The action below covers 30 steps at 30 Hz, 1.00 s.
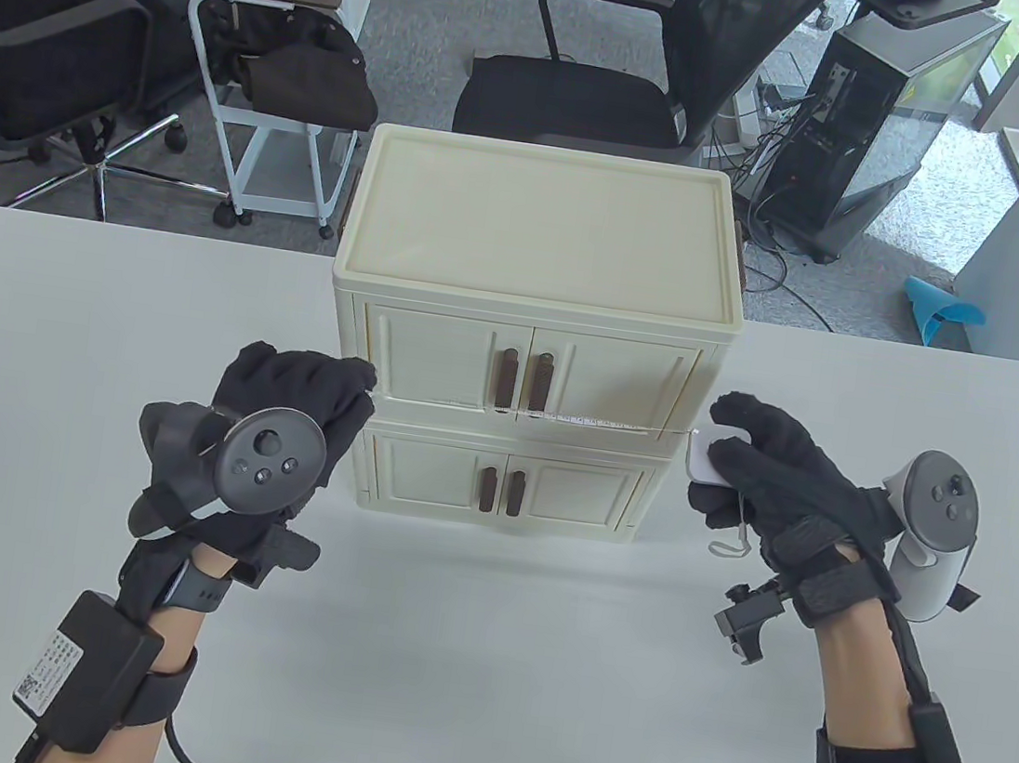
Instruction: Stretch auto-lock soft tape measure across cabinet tops
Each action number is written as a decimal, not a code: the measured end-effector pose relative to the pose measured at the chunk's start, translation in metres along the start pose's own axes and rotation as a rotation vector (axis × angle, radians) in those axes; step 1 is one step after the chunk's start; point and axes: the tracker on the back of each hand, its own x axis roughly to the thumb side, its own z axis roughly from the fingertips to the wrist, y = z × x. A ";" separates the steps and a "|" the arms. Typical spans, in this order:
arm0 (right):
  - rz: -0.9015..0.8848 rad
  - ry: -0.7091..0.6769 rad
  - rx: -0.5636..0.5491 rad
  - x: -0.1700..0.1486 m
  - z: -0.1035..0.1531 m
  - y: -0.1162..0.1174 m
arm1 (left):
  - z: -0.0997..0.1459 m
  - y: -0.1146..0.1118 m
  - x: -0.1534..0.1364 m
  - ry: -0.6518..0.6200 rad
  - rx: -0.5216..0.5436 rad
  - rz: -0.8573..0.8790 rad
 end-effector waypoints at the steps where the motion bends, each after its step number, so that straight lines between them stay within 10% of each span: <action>1: -0.006 -0.001 0.000 0.002 -0.001 -0.001 | -0.001 0.002 -0.001 0.003 0.007 0.003; 30: -0.064 -0.021 -0.140 0.020 -0.031 -0.027 | -0.036 0.018 -0.026 0.151 0.105 -0.006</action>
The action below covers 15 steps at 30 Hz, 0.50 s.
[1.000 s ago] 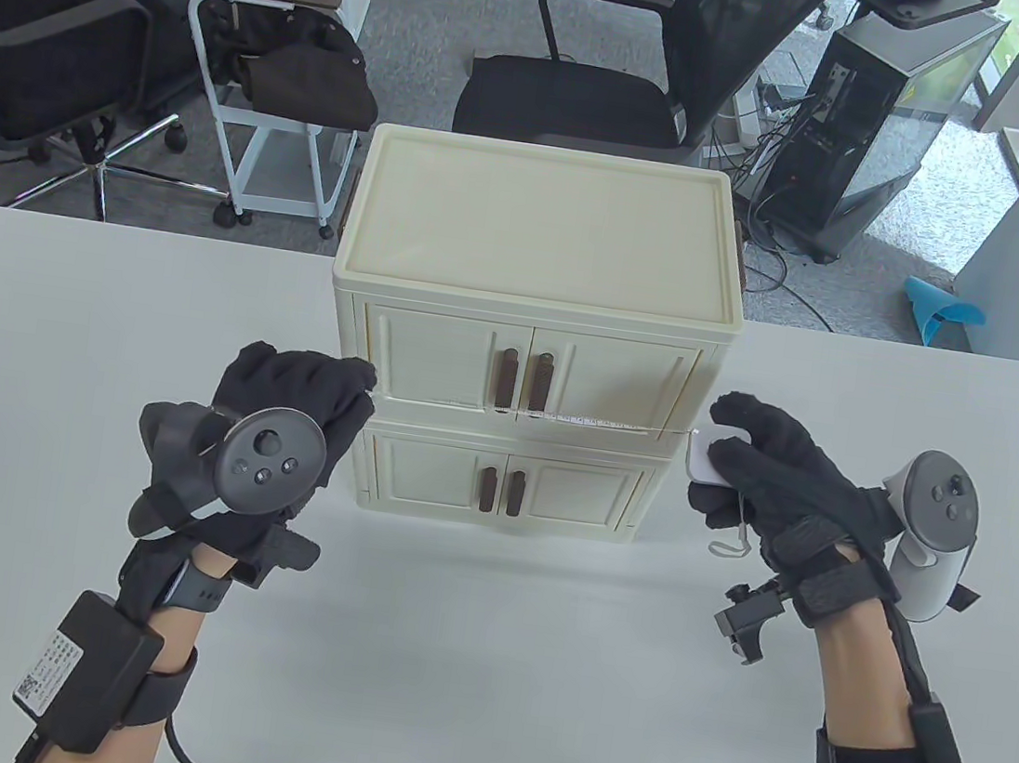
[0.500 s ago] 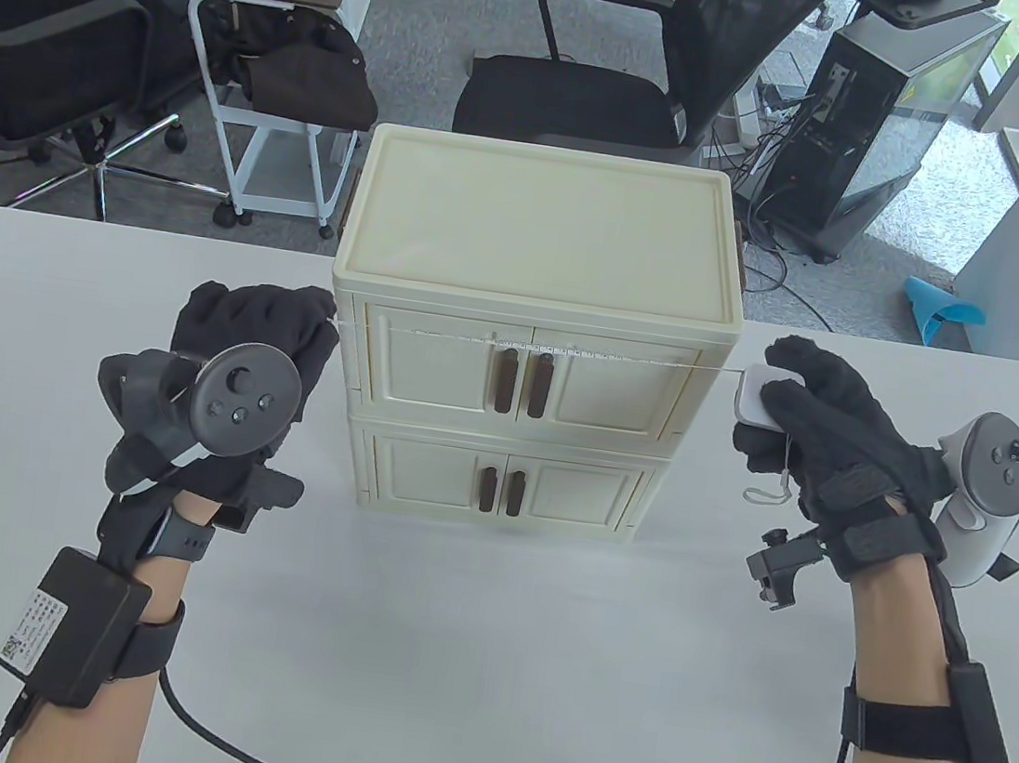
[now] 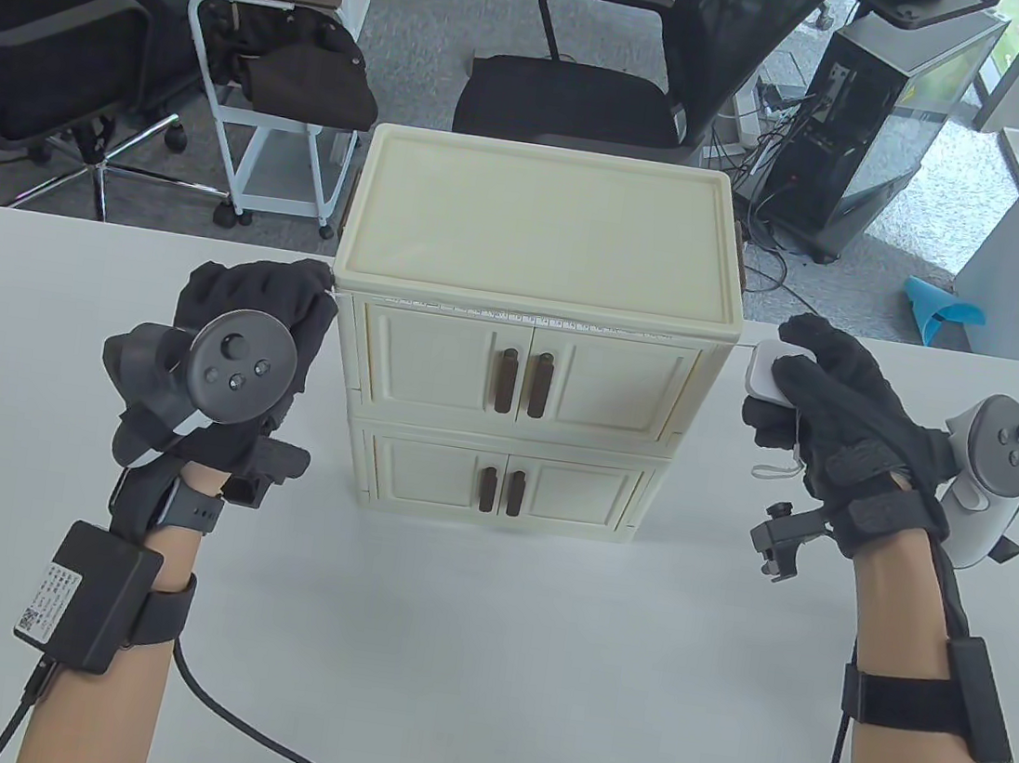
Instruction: Stretch auto-lock soft tape measure across cabinet tops
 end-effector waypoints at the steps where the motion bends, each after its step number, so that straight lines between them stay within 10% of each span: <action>1: -0.005 -0.001 0.002 0.000 0.000 0.001 | 0.000 0.000 0.000 0.002 0.001 0.005; 15: -0.027 0.000 -0.013 -0.003 -0.005 0.006 | -0.007 -0.005 -0.006 0.037 0.000 0.064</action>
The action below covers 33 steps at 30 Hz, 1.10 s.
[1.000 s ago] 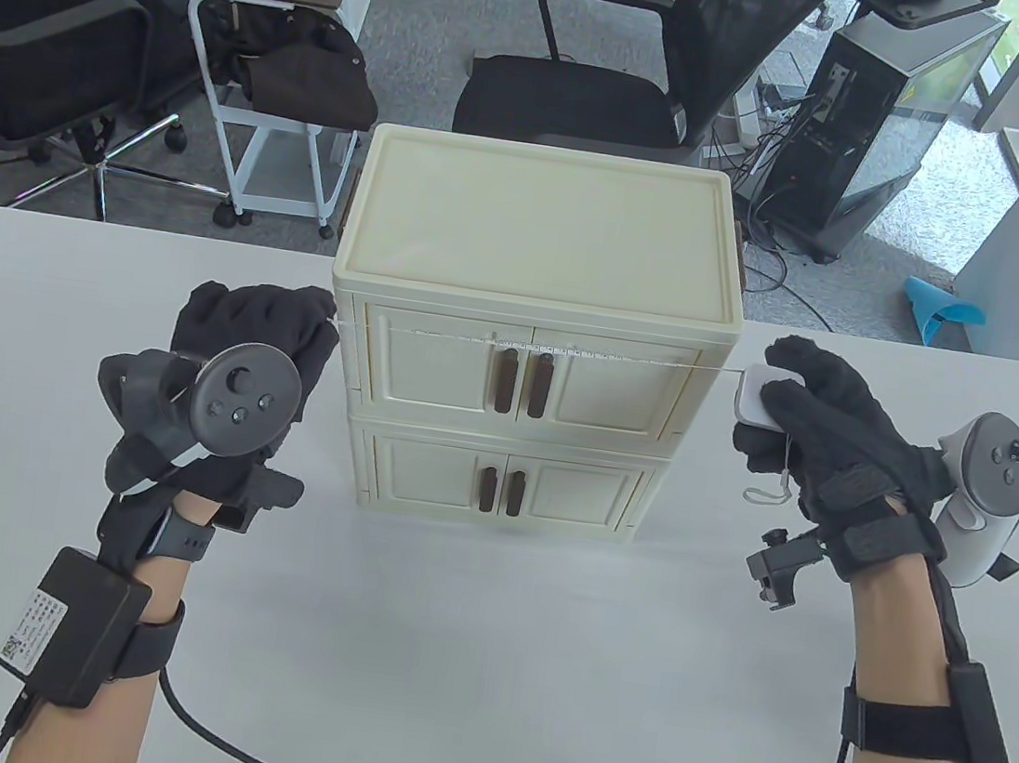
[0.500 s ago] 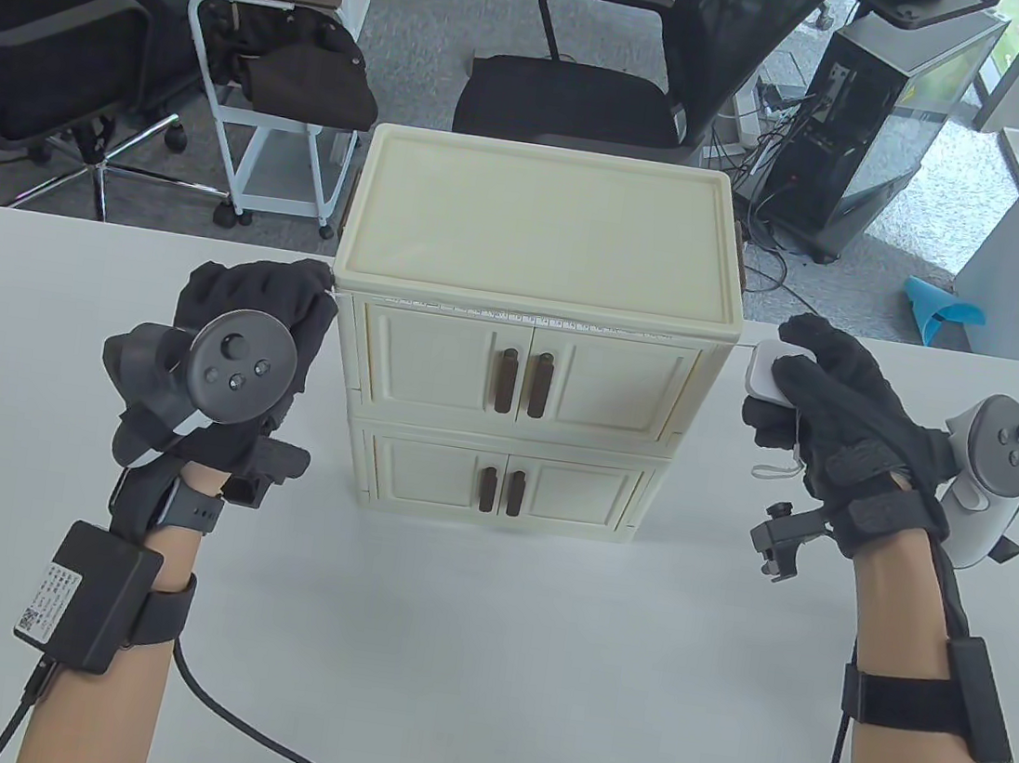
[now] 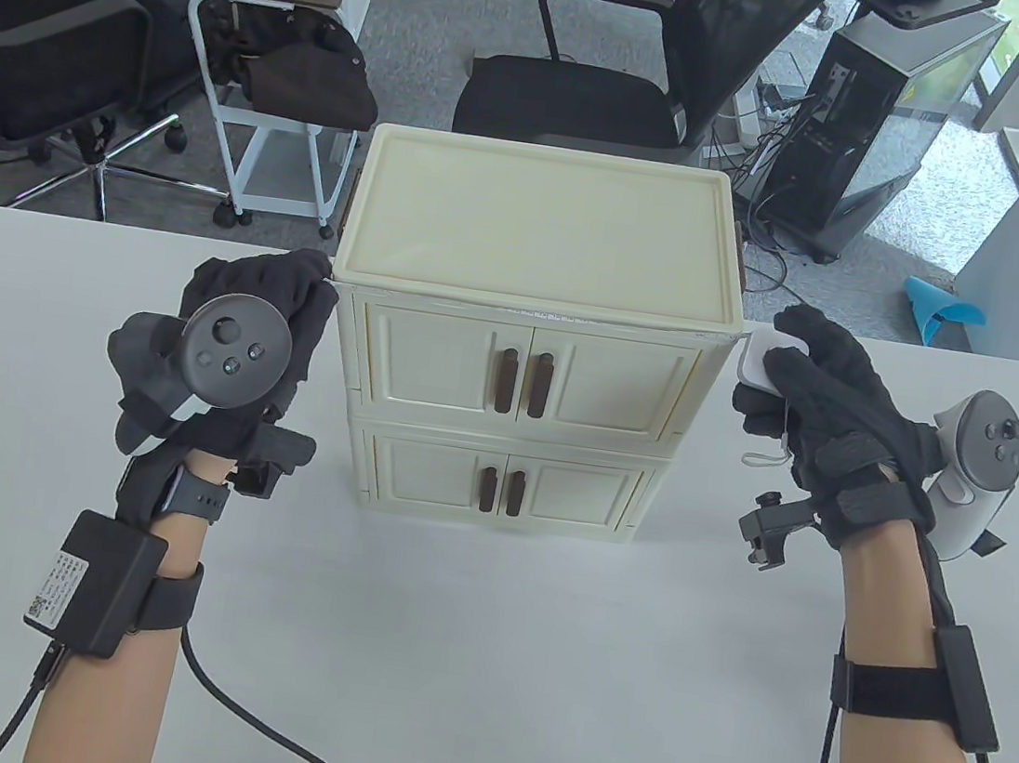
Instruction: Stretch auto-lock soft tape measure across cabinet tops
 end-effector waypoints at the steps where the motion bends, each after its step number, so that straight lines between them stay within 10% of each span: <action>1: -0.001 0.000 -0.002 0.000 0.000 0.000 | 0.000 0.000 0.000 0.002 0.003 0.005; 33: 0.019 0.009 -0.018 -0.003 -0.003 0.001 | -0.001 -0.003 -0.001 0.021 0.019 0.040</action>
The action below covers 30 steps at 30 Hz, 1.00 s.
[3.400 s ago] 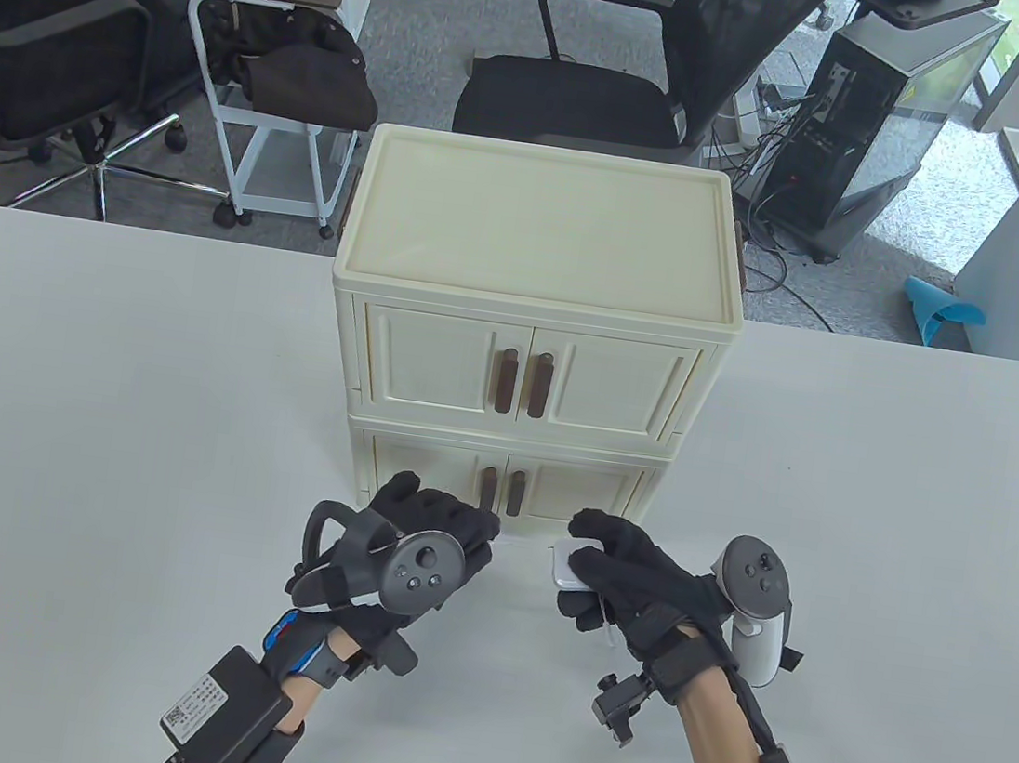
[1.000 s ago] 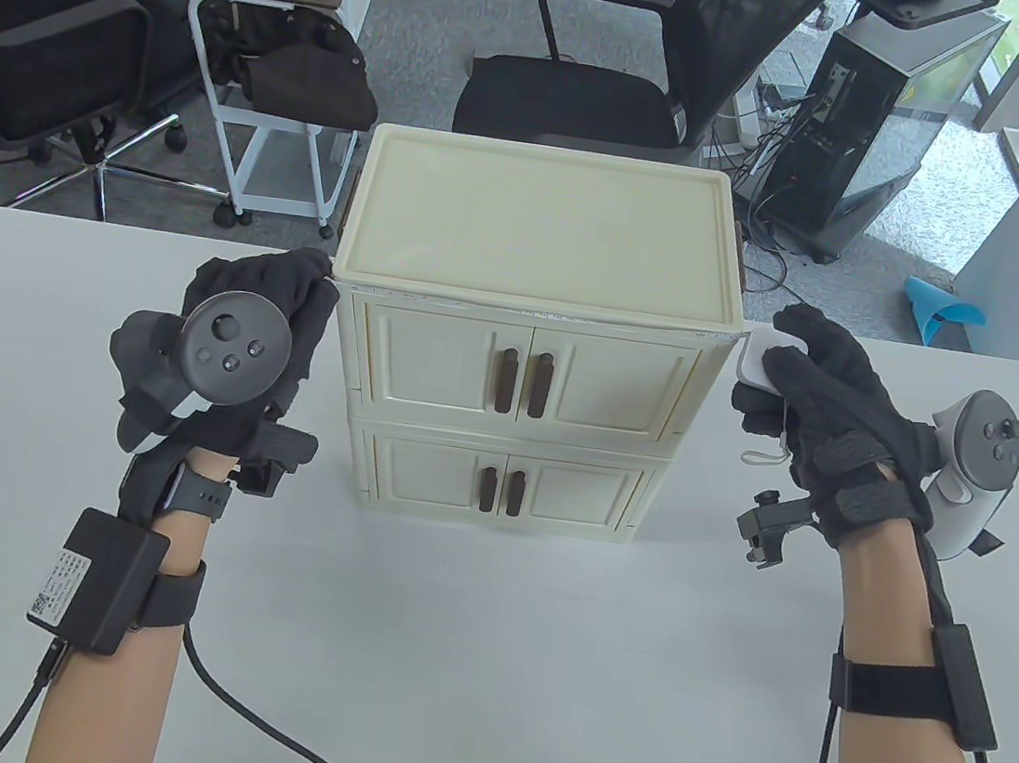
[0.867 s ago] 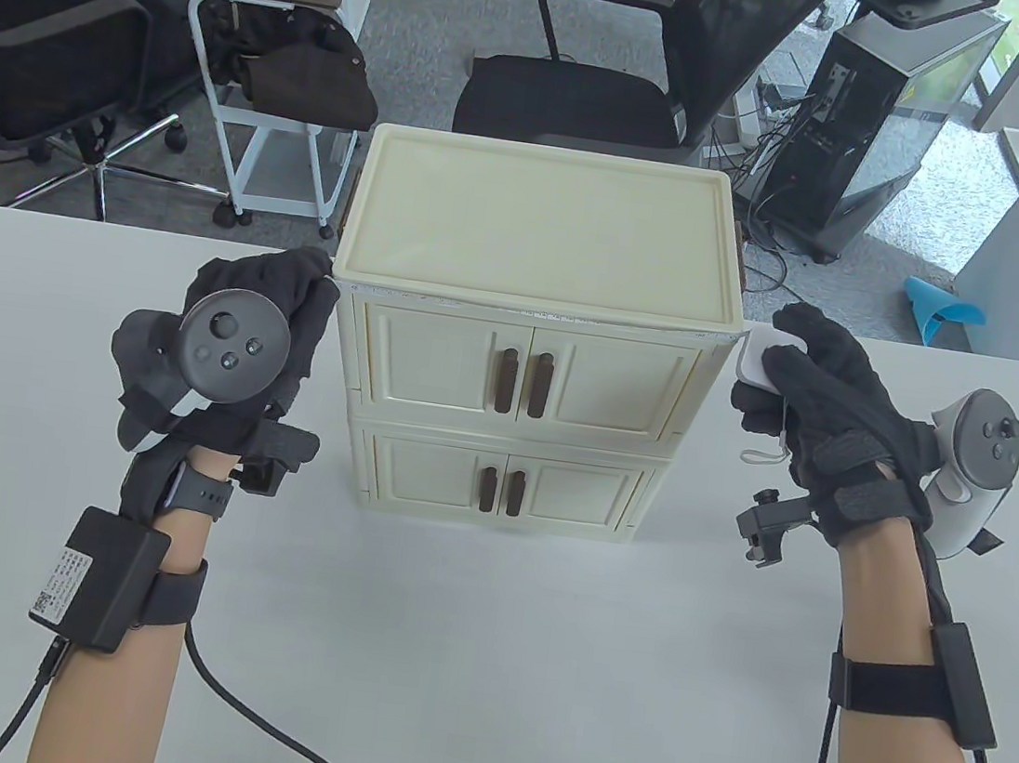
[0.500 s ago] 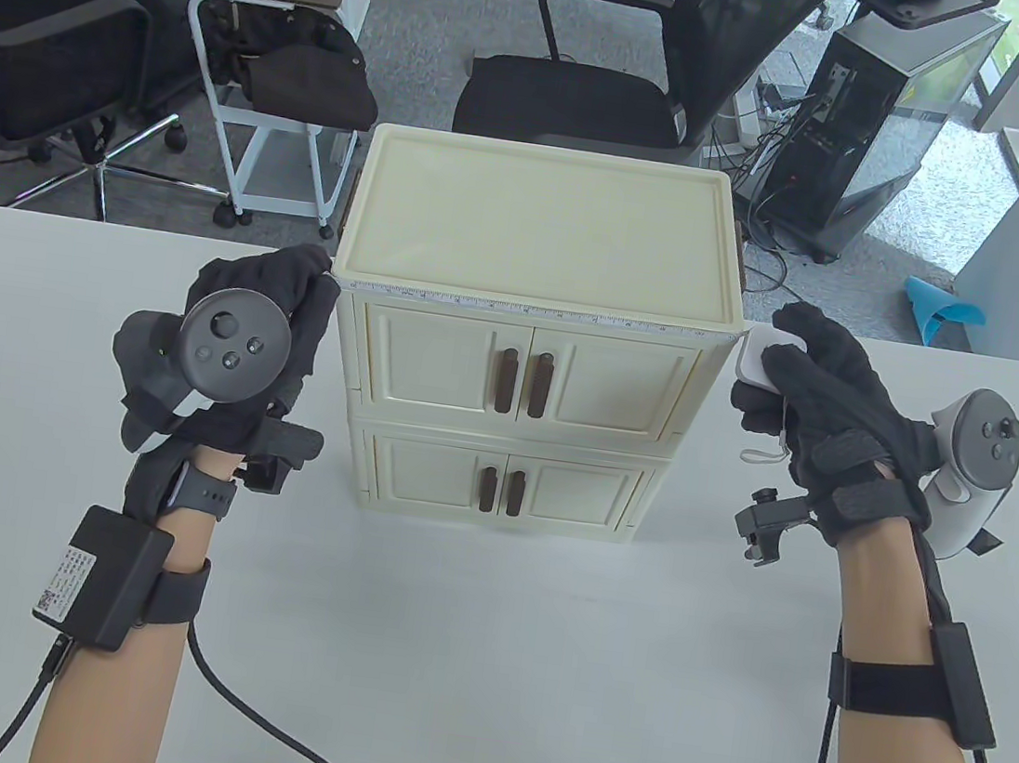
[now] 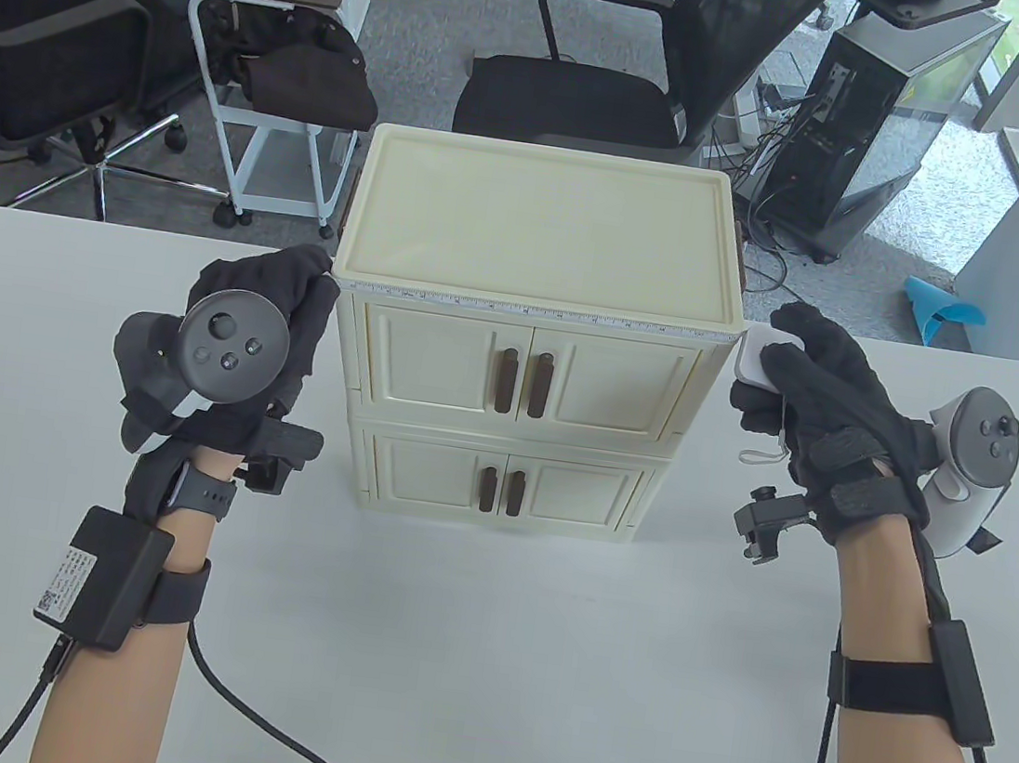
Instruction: Stretch auto-lock soft tape measure across cabinet tops
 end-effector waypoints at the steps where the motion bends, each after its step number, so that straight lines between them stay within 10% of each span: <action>1: 0.002 -0.001 -0.001 0.000 0.000 0.000 | 0.000 0.000 0.000 0.000 0.000 0.002; 30: 0.096 -0.054 -0.031 0.001 0.020 0.005 | 0.024 0.000 0.005 -0.089 -0.007 0.001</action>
